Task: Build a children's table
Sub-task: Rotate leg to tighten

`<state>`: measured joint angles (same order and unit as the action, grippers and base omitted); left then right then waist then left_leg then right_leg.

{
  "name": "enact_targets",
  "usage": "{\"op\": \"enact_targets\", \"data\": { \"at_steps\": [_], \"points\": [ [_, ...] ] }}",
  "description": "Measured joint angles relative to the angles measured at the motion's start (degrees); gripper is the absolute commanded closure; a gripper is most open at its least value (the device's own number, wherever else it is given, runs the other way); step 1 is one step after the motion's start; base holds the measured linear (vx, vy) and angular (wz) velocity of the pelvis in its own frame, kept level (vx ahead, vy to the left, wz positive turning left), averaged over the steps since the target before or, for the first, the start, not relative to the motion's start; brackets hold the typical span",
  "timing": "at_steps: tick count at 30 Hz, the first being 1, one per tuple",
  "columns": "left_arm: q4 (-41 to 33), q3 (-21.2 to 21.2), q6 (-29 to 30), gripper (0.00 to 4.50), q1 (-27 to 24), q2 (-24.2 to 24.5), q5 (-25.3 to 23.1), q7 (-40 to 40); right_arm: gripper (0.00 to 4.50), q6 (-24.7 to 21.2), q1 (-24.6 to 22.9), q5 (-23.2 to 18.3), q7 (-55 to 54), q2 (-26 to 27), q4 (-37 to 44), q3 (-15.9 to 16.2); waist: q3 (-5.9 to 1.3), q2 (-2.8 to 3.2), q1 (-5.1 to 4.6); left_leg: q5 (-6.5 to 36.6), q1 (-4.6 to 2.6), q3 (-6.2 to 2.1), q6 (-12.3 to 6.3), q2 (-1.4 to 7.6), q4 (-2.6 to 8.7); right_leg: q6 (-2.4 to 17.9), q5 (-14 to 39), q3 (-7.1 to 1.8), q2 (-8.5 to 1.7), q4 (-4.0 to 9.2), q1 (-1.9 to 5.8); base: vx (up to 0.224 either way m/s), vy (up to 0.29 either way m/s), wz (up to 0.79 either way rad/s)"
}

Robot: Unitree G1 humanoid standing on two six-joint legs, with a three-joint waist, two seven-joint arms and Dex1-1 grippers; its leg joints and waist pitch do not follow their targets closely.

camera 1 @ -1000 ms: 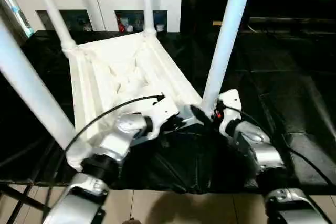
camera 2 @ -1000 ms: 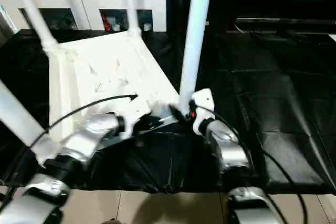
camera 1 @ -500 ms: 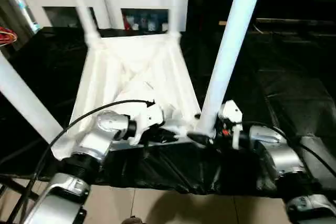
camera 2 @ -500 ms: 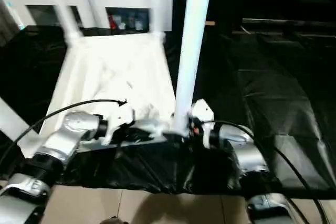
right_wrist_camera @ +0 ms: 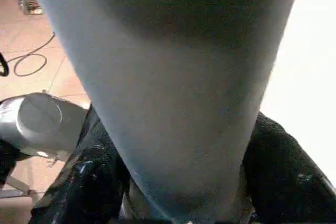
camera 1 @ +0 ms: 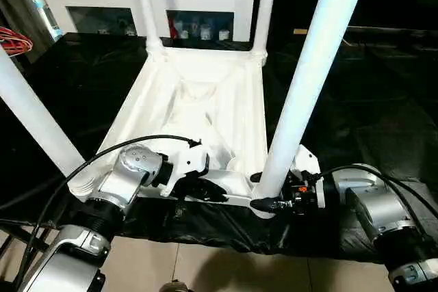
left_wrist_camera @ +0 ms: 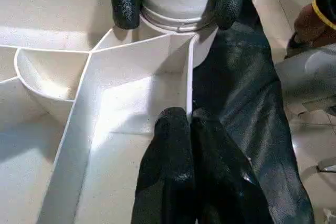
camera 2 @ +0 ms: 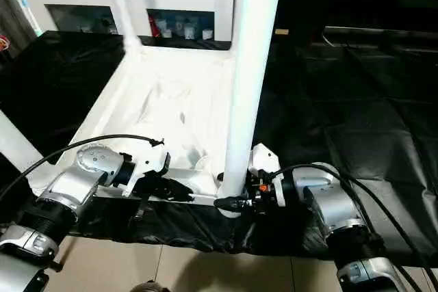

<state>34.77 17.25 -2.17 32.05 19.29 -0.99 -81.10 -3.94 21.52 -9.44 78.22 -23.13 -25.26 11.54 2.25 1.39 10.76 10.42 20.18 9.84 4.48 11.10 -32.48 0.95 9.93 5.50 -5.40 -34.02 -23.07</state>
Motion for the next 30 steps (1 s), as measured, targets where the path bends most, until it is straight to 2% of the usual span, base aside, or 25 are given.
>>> {"op": "enact_targets", "data": {
  "at_steps": [9,12,16,17,20,22,30],
  "points": [
    [0.37,-0.05,-0.31,4.50,0.00,-0.58,0.02,0.39,1.91,-2.06,-1.40,-0.18,-0.31,-0.12,1.90,-0.87,-0.02,0.00,0.64,0.00,-0.01,0.00,0.00,0.01,-0.01,-0.01,0.01,0.00,0.01,-0.02,0.01,0.000,0.000,0.00],
    [0.60,-0.35,-0.20,4.50,0.00,-1.04,-0.54,2.58,1.91,-2.17,-2.32,-0.18,-3.22,0.99,1.95,-2.41,-0.05,-0.04,0.66,-0.01,-0.07,0.00,0.01,0.02,-0.05,-0.02,0.01,0.00,0.00,-0.05,0.13,0.000,0.000,0.00],
    [1.09,-1.02,0.86,4.50,0.35,-1.98,-2.41,8.78,1.91,-1.54,-1.70,1.00,-13.19,4.37,-0.93,-4.54,-0.15,-0.19,-0.22,-0.05,-0.28,0.01,0.06,0.02,-0.07,-0.25,0.11,-0.03,0.01,-0.05,0.38,0.000,0.000,0.00],
    [1.21,-1.86,2.15,4.50,0.49,-2.64,-3.33,12.56,1.91,-1.16,-0.47,2.01,-19.44,6.97,-3.18,-5.73,-0.17,-0.37,-1.26,-0.07,-0.32,-0.02,0.11,0.02,-0.05,-0.25,0.11,-0.01,0.02,-0.06,0.35,0.000,0.000,0.00],
    [1.31,-3.11,5.16,4.50,0.66,-5.66,-4.69,20.42,1.91,-1.07,1.93,3.23,-33.16,12.15,-7.45,-9.08,-0.15,-0.42,-2.98,-0.10,-0.32,-0.13,0.16,-0.02,-0.06,-0.27,0.12,0.08,0.02,0.16,0.28,0.000,0.000,0.00],
    [1.31,-3.42,6.24,4.50,0.66,-7.33,-4.94,23.40,1.91,-1.13,2.89,3.43,-38.18,13.46,-8.74,-9.98,-0.15,-0.42,-3.38,-0.10,-0.29,-0.14,0.16,-0.05,-0.06,-0.27,0.12,0.08,0.02,0.29,0.29,0.000,0.000,0.00],
    [0.31,-3.37,9.08,4.50,0.44,-12.11,-7.91,33.79,1.91,0.59,6.57,5.45,-53.87,18.63,-13.92,-12.83,-0.38,-0.18,-4.00,-0.10,-0.26,-0.13,0.16,-0.07,-0.03,-0.25,0.09,0.00,0.02,0.27,0.39,0.000,0.000,0.00]
  ]
}}
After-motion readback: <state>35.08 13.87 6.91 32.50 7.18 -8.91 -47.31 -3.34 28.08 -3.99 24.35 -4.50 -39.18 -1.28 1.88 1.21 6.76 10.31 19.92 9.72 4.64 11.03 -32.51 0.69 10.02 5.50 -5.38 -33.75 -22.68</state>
